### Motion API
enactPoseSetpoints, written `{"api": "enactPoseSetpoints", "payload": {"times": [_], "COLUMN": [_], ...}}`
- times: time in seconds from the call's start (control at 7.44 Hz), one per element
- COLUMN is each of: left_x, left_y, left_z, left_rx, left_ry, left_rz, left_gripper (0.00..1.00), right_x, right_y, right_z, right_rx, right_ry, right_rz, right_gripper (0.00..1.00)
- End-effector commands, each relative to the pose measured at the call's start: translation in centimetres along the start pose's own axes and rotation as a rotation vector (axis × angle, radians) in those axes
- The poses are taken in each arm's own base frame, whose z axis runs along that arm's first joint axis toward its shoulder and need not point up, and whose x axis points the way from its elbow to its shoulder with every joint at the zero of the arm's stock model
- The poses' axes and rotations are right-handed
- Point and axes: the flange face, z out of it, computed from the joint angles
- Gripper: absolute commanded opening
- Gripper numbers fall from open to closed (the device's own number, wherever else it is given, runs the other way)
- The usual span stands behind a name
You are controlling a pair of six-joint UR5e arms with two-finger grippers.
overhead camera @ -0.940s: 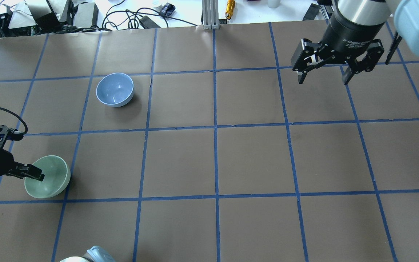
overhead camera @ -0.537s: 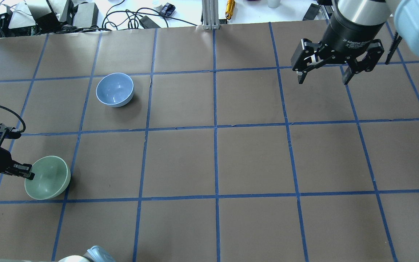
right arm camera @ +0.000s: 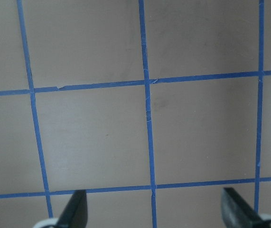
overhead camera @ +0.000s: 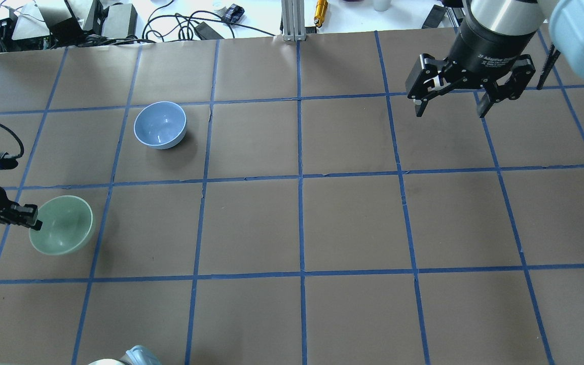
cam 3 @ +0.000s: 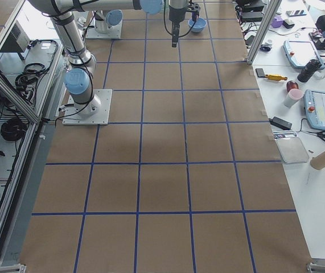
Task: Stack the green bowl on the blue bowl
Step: 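Lift the green bowl and carry it over the light blue bowl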
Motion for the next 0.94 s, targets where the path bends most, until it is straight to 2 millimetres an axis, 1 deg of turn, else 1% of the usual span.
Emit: {"api": "enactPoseSetpoints", "payload": {"times": [0.0,0.13,0.27,0.4,0.54,0.67,0.81], "left_x": [4.5,5.1,5.7,7.6,9.4,10.9,11.7], "left_y": [-6.2,-8.8,-11.8,-15.4,-18.1,-19.8,-20.9], "left_z": [-4.3,-4.2,-5.0,-5.7,-5.7,-4.2,-2.7], "left_rx": [0.005,0.014,0.037,0.058,0.073,0.065,0.066], "left_ry": [0.002,-0.003,-0.016,-0.024,-0.028,0.003,0.050], "left_rz": [-0.081,-0.057,-0.080,-0.067,-0.089,-0.116,-0.145], "left_gripper": [0.00,0.00,0.00,0.00,0.00,0.00,0.00], "right_x": [0.0,0.0,0.0,0.0,0.0,0.0,0.0], "right_y": [0.0,0.0,0.0,0.0,0.0,0.0,0.0], "right_z": [0.0,0.0,0.0,0.0,0.0,0.0,0.0], "right_rx": [0.000,0.000,0.000,0.000,0.001,0.000,0.000], "right_ry": [0.000,0.000,0.000,0.000,0.000,0.000,0.000], "right_rz": [0.000,0.000,0.000,0.000,0.000,0.000,0.000], "right_gripper": [1.00,1.00,1.00,1.00,1.00,1.00,1.00]}}
